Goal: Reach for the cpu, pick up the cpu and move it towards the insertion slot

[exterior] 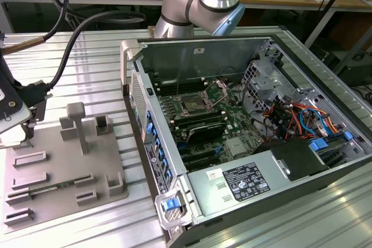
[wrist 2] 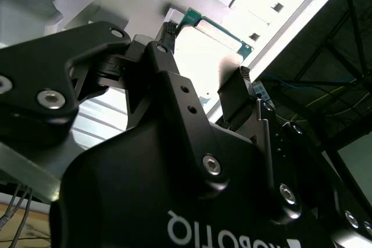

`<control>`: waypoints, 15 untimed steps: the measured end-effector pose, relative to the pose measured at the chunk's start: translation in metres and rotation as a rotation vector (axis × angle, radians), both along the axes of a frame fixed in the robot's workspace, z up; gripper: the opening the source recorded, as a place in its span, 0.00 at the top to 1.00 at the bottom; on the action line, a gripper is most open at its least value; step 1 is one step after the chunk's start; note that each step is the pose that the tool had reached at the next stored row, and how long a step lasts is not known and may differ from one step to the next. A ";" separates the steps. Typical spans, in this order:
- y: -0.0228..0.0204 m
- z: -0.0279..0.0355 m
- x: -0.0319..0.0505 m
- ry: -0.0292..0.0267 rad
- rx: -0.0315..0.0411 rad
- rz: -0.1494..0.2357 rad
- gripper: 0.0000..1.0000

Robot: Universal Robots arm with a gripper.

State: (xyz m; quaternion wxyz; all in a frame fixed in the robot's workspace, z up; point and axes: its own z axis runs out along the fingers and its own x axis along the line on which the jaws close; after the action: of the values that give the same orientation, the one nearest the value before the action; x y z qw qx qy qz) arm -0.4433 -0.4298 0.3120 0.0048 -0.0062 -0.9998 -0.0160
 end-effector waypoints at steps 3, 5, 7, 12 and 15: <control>0.0000 0.0018 0.0002 0.0001 0.0000 0.000 0.45; 0.0000 0.0025 0.0005 -0.0002 0.0002 0.000 0.45; 0.0000 0.0037 0.0008 0.0001 -0.0001 0.000 0.45; 0.0000 0.0050 0.0013 -0.0001 0.0001 0.000 0.45; 0.0000 0.0059 0.0018 0.0000 0.0000 0.000 0.45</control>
State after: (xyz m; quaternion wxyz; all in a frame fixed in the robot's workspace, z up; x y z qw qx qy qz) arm -0.4415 -0.4298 0.3178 0.0048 -0.0063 -0.9998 -0.0160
